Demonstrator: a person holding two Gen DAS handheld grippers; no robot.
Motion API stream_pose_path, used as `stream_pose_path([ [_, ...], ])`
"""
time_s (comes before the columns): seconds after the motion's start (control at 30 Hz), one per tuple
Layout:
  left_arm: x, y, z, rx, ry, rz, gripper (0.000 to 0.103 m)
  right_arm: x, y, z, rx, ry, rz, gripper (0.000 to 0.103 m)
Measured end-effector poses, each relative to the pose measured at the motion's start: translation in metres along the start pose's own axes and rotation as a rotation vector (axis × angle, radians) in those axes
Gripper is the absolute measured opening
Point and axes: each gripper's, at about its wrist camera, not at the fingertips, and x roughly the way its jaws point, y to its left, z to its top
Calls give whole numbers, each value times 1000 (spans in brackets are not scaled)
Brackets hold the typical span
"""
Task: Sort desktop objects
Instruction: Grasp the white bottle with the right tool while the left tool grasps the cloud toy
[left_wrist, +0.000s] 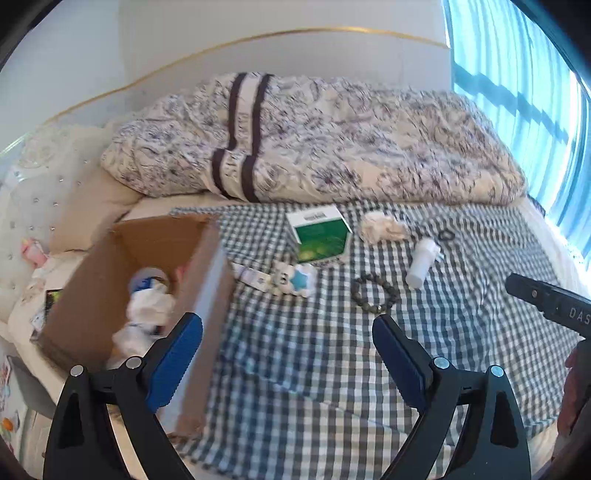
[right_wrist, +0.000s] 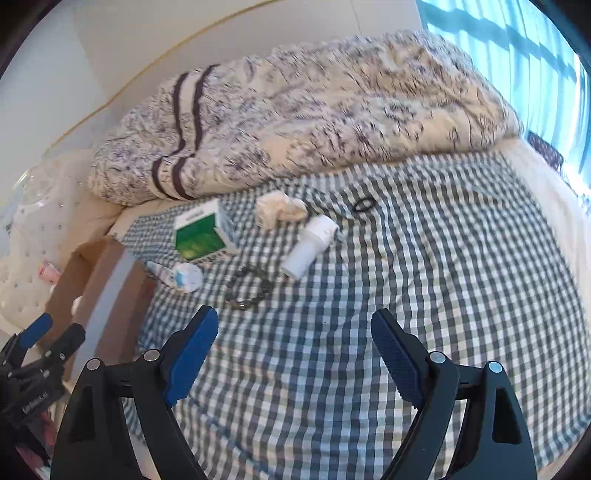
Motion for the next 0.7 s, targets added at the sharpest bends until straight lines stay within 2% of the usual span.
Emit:
stream_pose_path([
  [0.23,80,-13,12,-9,27,-40,96,61,-3,9,68,51,-32,85],
  [0.47,155,-17,24,-10,33,-4,96,123,-5,30,125,110,-96,85],
  [0.7,204,-9,22,-6,50,8,96,179,9,45,124,168,-179,85],
])
